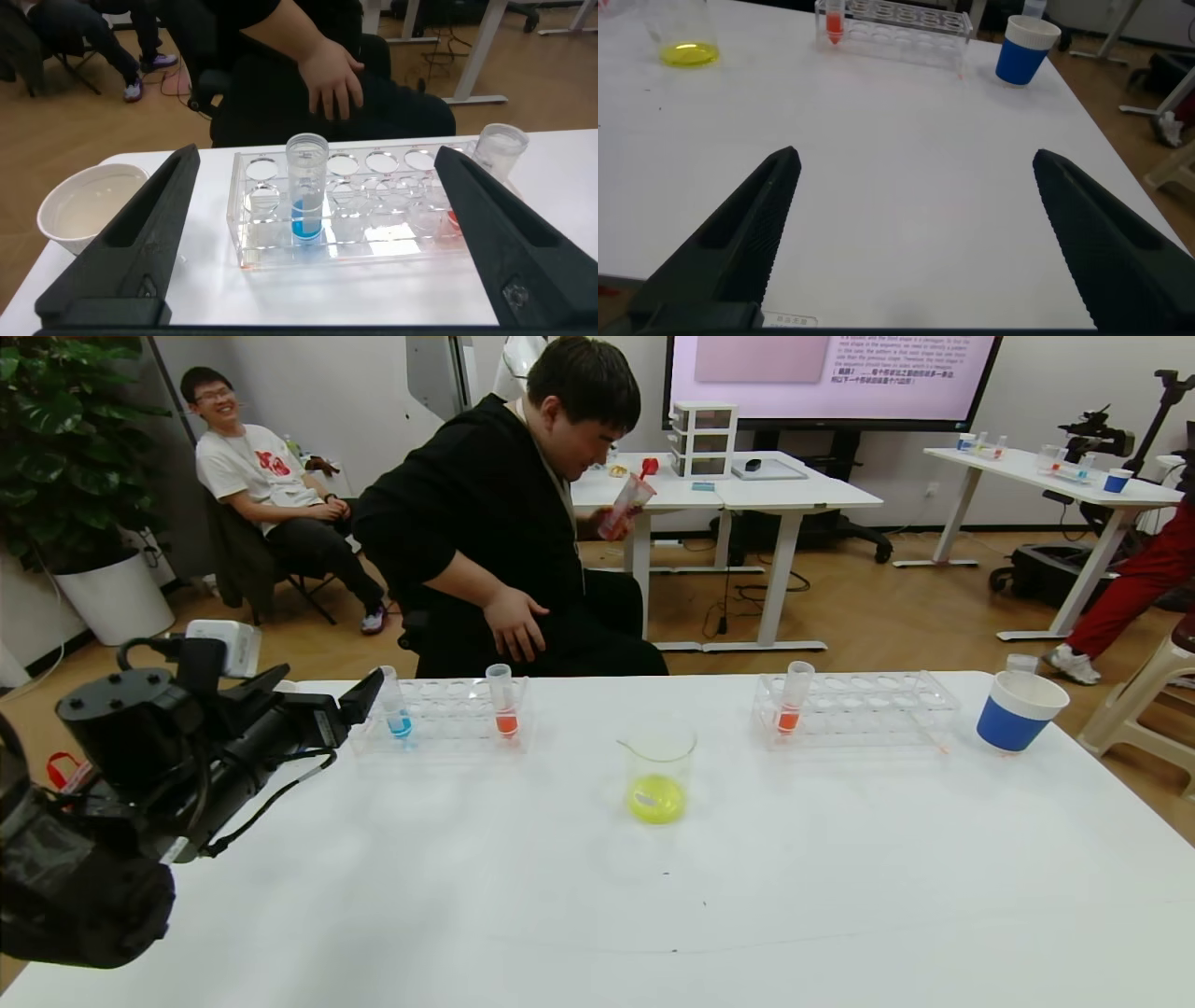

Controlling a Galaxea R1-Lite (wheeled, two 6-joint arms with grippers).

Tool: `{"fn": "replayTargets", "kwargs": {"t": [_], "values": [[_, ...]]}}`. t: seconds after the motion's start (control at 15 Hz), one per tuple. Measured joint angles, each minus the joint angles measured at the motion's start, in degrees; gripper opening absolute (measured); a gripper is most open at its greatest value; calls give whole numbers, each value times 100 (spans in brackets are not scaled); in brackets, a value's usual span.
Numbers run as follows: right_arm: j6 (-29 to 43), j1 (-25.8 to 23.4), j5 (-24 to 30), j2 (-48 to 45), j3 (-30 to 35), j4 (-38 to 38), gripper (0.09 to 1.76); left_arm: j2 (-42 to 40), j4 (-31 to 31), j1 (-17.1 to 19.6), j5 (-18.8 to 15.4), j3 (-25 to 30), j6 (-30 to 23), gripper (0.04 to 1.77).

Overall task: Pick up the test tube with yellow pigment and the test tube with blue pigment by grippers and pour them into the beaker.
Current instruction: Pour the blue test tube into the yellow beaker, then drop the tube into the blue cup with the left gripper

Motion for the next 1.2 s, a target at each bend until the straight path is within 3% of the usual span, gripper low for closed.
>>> {"fn": "replayTargets", "kwargs": {"t": [0.2,0.53,1.0,1.2], "values": [[0,0,2,0,0,0,174,664,-196,-4,-11,-41,-2,175],[-2,0,2,0,0,0,174,1084,-207,-23,26,-396,-11,175],[1,1,2,0,0,0,174,1954,-171,-146,446,-1810,-35,175],[0,0,2,0,0,0,174,2224,-168,-160,486,-2077,-39,175]]}}
